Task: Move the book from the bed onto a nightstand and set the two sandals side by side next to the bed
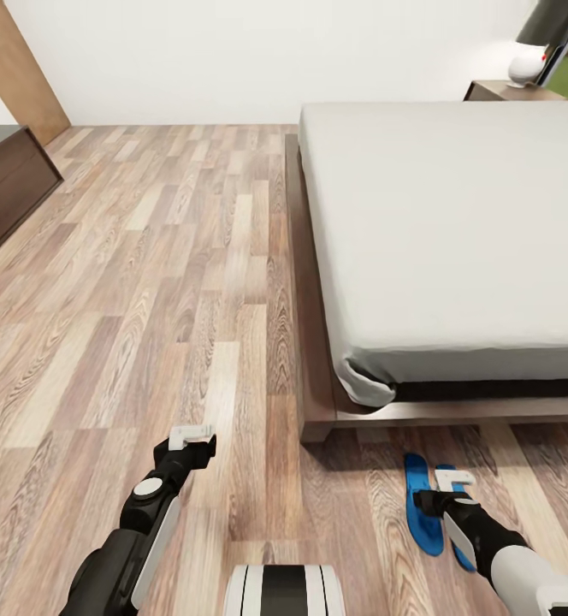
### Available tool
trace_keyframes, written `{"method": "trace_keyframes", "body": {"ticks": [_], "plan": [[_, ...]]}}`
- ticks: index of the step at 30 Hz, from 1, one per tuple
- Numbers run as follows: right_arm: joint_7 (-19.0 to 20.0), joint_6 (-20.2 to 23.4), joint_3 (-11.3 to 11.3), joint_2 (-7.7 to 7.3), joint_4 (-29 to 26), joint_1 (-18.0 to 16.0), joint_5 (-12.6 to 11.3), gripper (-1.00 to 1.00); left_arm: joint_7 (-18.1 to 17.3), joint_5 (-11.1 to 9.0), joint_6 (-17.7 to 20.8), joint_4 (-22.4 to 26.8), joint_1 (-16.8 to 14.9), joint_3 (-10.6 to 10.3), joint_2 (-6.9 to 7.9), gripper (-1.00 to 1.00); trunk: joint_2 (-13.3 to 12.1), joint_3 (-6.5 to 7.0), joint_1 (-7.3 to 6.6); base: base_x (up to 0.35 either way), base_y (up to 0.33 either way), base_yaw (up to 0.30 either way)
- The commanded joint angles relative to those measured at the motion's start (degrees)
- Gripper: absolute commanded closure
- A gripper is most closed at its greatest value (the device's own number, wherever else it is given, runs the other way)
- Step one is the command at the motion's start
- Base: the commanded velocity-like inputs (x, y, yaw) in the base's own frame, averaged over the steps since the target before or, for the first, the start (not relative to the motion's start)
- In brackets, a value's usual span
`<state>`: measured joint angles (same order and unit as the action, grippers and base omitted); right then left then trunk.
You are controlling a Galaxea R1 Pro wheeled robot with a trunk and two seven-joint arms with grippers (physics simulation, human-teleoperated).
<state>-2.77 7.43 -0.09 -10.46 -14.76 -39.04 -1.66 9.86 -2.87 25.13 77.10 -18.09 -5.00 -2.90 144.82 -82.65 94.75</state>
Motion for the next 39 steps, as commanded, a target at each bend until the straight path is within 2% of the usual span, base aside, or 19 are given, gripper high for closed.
{"method": "trace_keyframes", "body": {"ticks": [1, 11, 22, 34, 39], "plan": [[-0.15, 0.33, 0.00, 0.00, -0.19, 0.01, -0.18, -1.00, 0.42, -0.38, 0.27, 0.07, -0.02, -0.10, 0.01, -1.00, 0.00, 0.19, -0.03, 0.000, 0.000, 0.000], [-0.20, 1.05, 0.00, 0.11, -3.11, 0.01, -0.03, -1.00, 0.42, -0.47, 0.29, 0.07, -0.02, -0.03, 0.00, -1.00, -0.14, 2.41, -0.29, 0.000, 0.000, 0.000], [0.04, 1.19, 0.04, 0.21, -3.85, 0.01, -0.02, -1.00, 0.42, -0.47, 0.28, 0.14, -0.02, -0.01, 0.00, -1.00, -0.28, 4.85, -0.57, 0.000, 0.000, 0.000], [0.03, 3.12, 0.01, -0.10, -3.96, 0.01, 0.00, -1.00, 0.42, -0.31, 0.28, 0.16, -0.02, -0.03, 0.00, -1.00, -0.28, 4.85, -0.57, 0.000, 0.000, 0.000], [0.05, 3.26, 0.05, -0.01, -3.96, 0.01, 0.06, -1.00, 0.42, -0.27, 0.33, 0.16, -0.02, -0.13, -0.04, -1.00, -0.35, 5.95, -0.70, 0.000, 0.000, 0.000]]}}
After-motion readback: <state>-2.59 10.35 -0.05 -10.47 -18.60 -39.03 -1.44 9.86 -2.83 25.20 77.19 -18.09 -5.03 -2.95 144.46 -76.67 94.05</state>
